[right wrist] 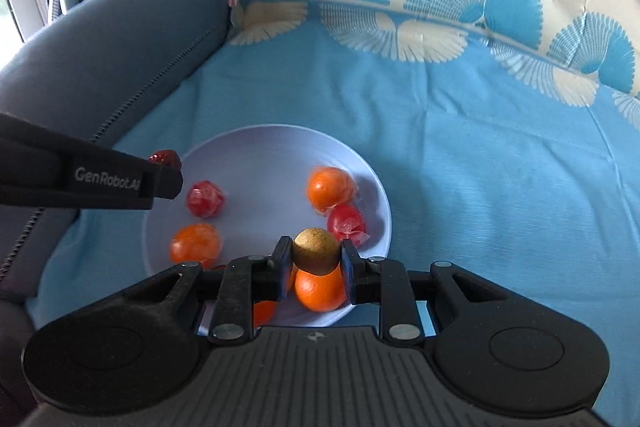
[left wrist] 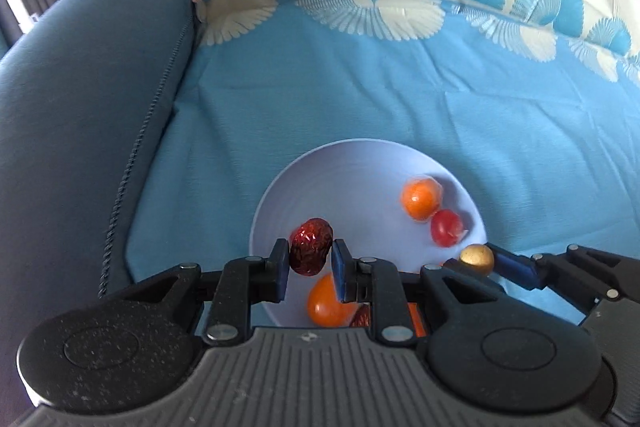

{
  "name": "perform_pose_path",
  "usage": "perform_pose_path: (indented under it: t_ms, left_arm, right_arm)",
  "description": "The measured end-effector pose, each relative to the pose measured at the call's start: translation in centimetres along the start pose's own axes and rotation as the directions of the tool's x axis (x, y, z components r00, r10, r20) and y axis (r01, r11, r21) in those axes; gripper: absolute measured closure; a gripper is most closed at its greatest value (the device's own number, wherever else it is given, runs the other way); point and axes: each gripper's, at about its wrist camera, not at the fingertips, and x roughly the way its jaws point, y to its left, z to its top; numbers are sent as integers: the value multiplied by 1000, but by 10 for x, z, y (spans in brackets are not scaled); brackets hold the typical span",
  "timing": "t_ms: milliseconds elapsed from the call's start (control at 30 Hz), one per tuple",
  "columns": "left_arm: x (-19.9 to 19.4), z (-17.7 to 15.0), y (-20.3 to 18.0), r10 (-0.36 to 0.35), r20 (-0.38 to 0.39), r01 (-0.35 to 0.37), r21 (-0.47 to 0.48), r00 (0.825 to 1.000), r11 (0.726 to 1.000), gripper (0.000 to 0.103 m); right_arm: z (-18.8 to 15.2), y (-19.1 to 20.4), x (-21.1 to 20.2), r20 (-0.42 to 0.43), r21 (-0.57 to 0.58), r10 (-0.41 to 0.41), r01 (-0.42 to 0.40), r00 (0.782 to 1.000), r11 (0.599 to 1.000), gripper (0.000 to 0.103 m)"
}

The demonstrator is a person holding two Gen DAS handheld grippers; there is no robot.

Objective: Organize fruits

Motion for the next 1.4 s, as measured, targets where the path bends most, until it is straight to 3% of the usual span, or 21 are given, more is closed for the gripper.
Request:
perform_pose_path:
  t_ms: [67, 133, 200, 300, 500, 833, 1400]
  left_arm:
    - [8, 3, 0, 1, -3, -1, 8, 1000, 1000, 67]
    - [8, 5, 1, -2, 15, 1, 10, 1000, 1000, 11]
    - [-1, 2, 3, 21, 68, -20, -5, 997, 1000, 0]
    - [-17, -4, 5, -15, 74, 14, 18, 997, 1000, 0]
    - [-53, -37, 7, 31, -1, -31, -1, 1000, 1000, 0]
    - [-115, -90, -2, 84, 22, -83, -19, 996, 996, 0]
    - [-156, -109, -10, 110, 85, -109, -22, 990, 994, 0]
  right_arm:
    - [-1, -3, 8, -10, 1, -2, 2, 1000, 1000, 76]
    - [0, -5, 14, -28, 0, 1, -1, 1000, 1000, 61]
    - [0, -8, 12, -34, -3, 22, -22, 999, 1000, 36]
    - [-3, -9, 1, -15, -16, 0, -1, 1000, 1000, 17]
    - [-21, -6, -50, 5, -6, -34, 34, 999, 999, 3]
    - [-58, 9, -134, 75, -12, -65, 66, 995, 998, 1]
    - [-77, 12, -180, 123, -5, -100, 102, 987, 995, 1]
